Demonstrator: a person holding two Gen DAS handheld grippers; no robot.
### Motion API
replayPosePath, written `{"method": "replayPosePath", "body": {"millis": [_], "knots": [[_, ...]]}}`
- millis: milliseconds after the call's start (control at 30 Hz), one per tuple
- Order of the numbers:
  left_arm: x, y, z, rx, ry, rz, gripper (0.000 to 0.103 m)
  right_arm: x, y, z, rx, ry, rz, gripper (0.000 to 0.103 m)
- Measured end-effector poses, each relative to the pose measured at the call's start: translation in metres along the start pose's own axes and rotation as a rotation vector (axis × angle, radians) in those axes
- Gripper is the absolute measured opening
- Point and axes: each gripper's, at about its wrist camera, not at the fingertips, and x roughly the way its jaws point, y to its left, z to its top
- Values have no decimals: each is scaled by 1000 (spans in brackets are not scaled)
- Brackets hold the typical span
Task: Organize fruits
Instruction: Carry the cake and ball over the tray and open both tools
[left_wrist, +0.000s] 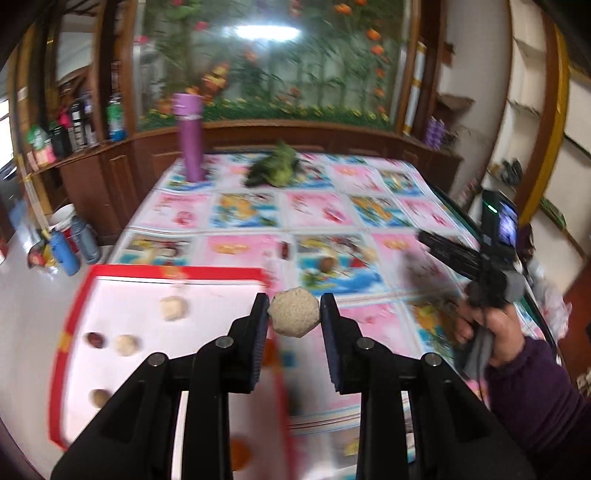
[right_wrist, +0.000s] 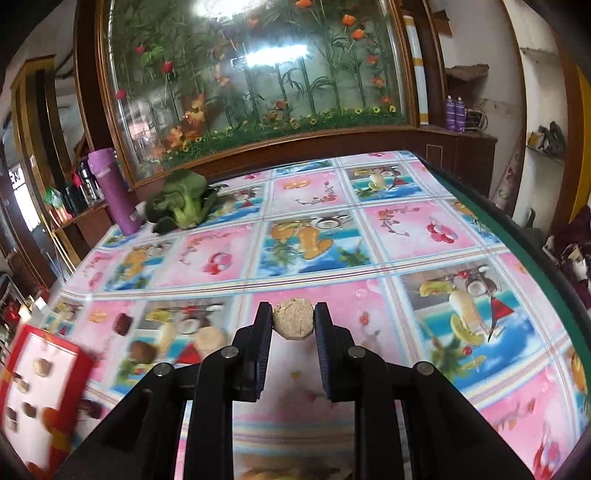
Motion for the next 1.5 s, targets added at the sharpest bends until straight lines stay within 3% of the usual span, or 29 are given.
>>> {"method": "replayPosePath", "body": {"millis": [100,200,367,500,633,800,1000,1500], "knots": [[-14,28,1,-36,-50,36,30,-17,25,1,-2,13,48,22],[-26,52,-3,-69,-92,97,30,-34,72,0,-90,10,101,22],[-36,81,-11,-123,-114,139,30,-58,154,-7,-213,46,262,22],[-40,105,-18,-153,-118,194,30,-65,205,-25,-282,134,400,22],[-34,127,-27,-185,-93,245,30,-55,237,-54,-333,241,452,22],[-24,148,-38,-209,-59,299,30,-48,256,-78,-386,319,480,21],[-6,157,-53,-217,-1,307,30,-47,261,-96,-394,380,492,21],[19,162,-71,-214,79,284,30,-45,275,-119,-468,393,475,21]]}}
